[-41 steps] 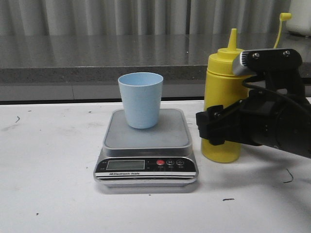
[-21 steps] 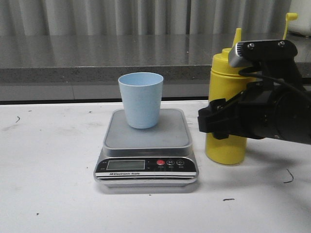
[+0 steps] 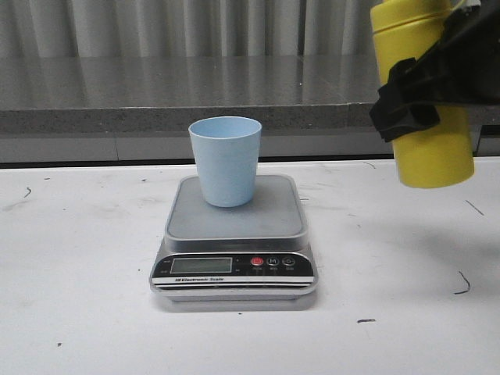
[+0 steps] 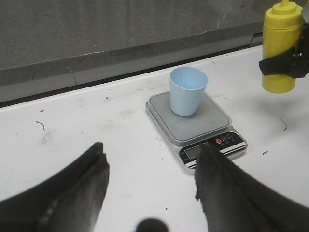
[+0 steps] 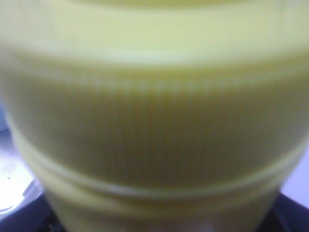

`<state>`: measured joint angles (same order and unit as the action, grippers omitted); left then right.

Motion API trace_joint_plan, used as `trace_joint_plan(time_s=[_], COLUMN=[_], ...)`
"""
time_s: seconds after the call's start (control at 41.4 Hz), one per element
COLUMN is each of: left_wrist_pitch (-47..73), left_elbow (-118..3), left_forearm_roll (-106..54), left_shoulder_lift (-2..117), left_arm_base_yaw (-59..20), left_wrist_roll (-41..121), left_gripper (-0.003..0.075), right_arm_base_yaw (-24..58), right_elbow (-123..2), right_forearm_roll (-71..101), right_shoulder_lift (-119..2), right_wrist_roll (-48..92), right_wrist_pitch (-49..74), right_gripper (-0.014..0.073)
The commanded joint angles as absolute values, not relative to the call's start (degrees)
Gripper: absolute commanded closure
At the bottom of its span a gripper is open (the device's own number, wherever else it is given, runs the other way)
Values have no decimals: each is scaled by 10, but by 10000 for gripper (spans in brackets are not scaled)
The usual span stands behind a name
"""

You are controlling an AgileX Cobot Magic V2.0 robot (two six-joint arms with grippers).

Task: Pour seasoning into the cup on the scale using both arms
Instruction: 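Lift the yellow bottle and tilt its nozzle toward the blue cup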

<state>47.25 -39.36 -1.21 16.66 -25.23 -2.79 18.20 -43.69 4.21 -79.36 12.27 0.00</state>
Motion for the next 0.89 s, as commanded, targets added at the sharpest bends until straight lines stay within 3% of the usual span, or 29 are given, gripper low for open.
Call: trace_joint_plan(time_s=[0.0,0.217,0.507,0.869], left_wrist_pitch=[432,432,432,432], left_elbow=[-407,-407,-407,-407], left_forearm_roll=[-14,-14,-14,-14], left_shoulder_lift=[172,172,172,172], left_arm_base_yaw=[-250,-250,-250,-250], left_wrist_roll=[-33,-33,-33,-33], left_gripper=[321,321,321,321], right_arm_base_yaw=[180,202,291,343], right_elbow=[-523,-656,-780,-801], right_forearm_roll=[-10,-113,-309,-596], right_shoulder_lift=[-774,-817,-910,-1000], right_wrist_roll=[136,136,136,136], right_wrist_pitch=[77,232,394,443], right_gripper=[332,332,332,332])
